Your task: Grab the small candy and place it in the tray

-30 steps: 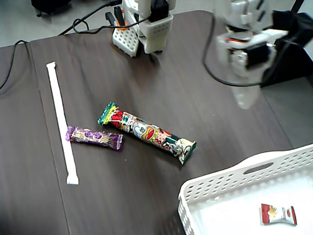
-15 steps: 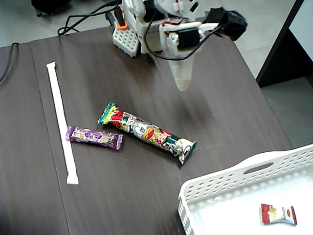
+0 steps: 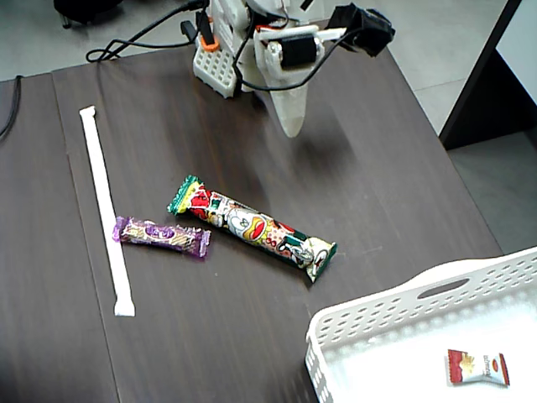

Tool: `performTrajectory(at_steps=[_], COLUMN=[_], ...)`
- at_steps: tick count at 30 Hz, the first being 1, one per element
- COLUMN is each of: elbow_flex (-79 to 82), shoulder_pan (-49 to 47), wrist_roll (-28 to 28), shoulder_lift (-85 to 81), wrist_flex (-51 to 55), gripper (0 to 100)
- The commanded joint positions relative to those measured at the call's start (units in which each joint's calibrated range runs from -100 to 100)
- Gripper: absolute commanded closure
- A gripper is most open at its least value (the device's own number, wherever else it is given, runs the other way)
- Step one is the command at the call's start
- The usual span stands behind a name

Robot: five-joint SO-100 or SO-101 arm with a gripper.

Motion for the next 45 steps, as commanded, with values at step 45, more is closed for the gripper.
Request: performTrajectory(at_steps=[45], elbow_flex=[14.2], shoulder_pan=[-0.1], wrist_roll=[-0.1], shoulder_lift=[-5.8], wrist_flex=[0.7], gripper=[99])
